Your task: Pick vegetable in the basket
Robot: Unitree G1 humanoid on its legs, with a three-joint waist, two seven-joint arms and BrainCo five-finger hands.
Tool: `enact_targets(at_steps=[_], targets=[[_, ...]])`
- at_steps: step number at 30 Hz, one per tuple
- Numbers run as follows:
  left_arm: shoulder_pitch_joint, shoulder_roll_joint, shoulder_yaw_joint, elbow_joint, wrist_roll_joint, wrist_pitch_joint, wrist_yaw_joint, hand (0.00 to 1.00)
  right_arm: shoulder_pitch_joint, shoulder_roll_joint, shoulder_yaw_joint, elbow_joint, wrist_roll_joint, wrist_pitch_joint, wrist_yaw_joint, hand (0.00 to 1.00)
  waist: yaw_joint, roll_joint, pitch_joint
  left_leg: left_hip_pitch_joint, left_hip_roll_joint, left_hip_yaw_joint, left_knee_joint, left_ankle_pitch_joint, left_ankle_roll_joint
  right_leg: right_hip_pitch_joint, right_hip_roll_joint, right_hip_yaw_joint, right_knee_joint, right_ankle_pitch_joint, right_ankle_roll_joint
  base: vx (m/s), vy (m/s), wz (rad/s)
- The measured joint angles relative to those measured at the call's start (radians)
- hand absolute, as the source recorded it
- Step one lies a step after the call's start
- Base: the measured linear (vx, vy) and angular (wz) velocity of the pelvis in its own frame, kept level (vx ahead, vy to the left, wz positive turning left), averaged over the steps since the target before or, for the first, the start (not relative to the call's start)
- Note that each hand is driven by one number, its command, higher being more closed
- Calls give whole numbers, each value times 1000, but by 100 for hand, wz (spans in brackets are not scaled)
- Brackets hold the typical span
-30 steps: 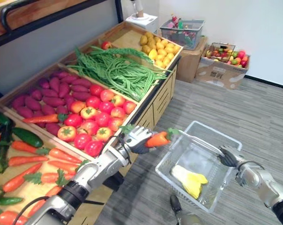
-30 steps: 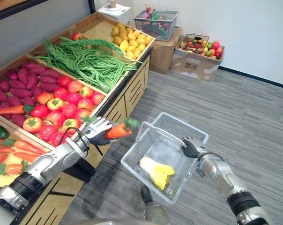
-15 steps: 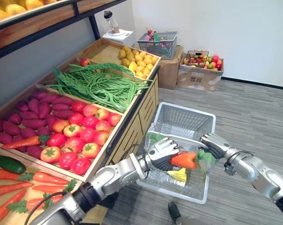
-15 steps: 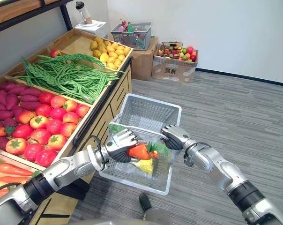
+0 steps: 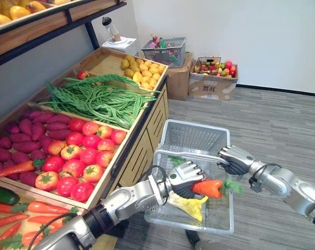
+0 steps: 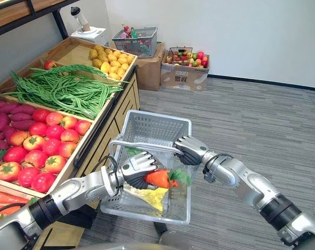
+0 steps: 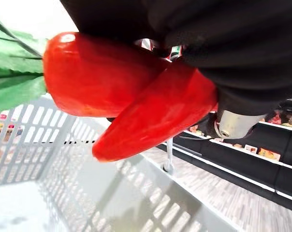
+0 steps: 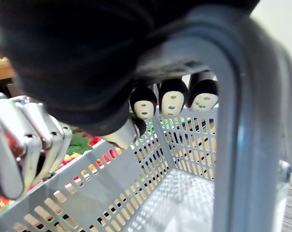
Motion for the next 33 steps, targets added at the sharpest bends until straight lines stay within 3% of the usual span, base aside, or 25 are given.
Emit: enact_targets(at_steps=[10,19,20,33], targets=[[-9,-56,-39,134,20,5,-22,100,0,0,0,-12,0,-1,8,100,-5,3,-17,0,0,1,1,0,0,0,0,0,0,0,0,-77,-26,0],[-15,-132,-35,272,54,44,-36,100,0,4,1,-12,7,-1,43,100,-8,2,-20,1,0,3,2,-1,-1,-1,1,3,0,0,0,-67,-21,-1],[-15,-137,-35,284,60,44,-37,0,0,4,1,-12,24,-1,49,100,-9,2,-20,1,0,5,2,-1,-1,-2,2,4,0,0,0,0,0,0],[-26,-187,11,371,62,78,-37,0,0,60,-3,31,40,2,53,100,-18,-8,-13,-2,0,6,4,-4,1,-8,0,4,-6,-8,2,0,0,0]])
